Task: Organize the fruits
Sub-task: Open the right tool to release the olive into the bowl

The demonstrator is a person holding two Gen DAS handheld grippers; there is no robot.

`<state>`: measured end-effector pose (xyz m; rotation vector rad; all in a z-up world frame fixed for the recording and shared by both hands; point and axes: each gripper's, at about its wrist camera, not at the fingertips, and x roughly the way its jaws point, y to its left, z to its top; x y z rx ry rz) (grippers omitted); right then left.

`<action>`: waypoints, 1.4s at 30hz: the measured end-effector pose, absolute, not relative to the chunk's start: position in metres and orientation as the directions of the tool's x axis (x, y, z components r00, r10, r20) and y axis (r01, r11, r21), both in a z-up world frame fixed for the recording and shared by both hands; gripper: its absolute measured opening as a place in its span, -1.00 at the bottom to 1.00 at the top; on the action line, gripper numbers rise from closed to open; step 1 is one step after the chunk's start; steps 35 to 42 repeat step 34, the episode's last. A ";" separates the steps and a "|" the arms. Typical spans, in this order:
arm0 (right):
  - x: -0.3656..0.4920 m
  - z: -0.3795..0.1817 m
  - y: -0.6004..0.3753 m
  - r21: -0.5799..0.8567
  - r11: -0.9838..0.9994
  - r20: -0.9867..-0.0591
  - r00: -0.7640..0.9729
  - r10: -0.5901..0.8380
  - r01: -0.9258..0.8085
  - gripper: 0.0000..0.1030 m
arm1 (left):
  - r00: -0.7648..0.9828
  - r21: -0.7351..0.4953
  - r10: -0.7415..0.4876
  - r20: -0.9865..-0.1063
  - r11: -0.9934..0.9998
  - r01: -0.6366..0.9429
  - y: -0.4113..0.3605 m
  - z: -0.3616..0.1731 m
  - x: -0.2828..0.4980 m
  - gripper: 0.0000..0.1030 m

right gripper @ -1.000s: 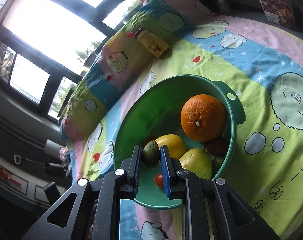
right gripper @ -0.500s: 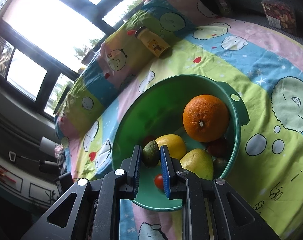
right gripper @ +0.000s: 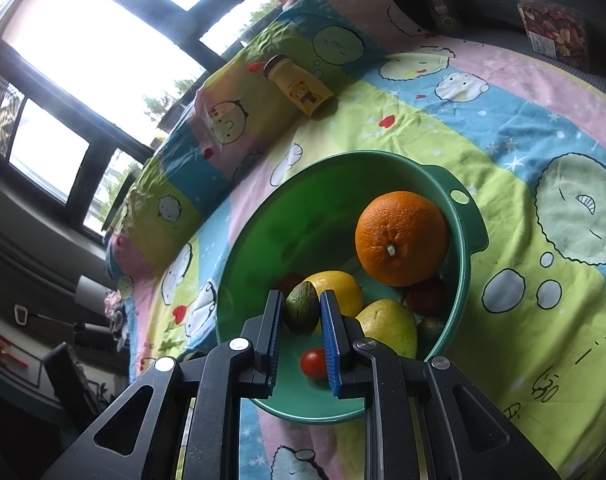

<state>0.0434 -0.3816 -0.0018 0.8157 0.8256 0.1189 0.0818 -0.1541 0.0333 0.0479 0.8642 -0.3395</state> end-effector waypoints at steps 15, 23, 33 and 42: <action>0.042 -0.010 -0.395 0.627 0.720 -0.670 0.677 0.304 0.298 -0.60 | 0.551 -0.130 -0.380 -0.743 0.890 0.437 -0.222 0.041 0.077 -0.36; 0.040 -0.012 -0.402 0.606 0.720 -0.687 0.678 0.261 0.337 -0.28 | 0.560 -0.130 -0.382 -0.735 0.890 0.437 -0.224 0.044 0.074 0.52; 0.031 0.002 -0.400 0.586 0.742 -0.661 0.722 0.205 0.326 0.21 | 0.566 -0.145 -0.372 -0.736 0.903 0.405 -0.211 0.048 0.072 0.62; 0.031 0.003 -0.400 0.584 0.744 -0.658 0.726 0.200 0.325 0.24 | 0.567 -0.146 -0.372 -0.735 0.903 0.404 -0.210 0.049 0.071 0.62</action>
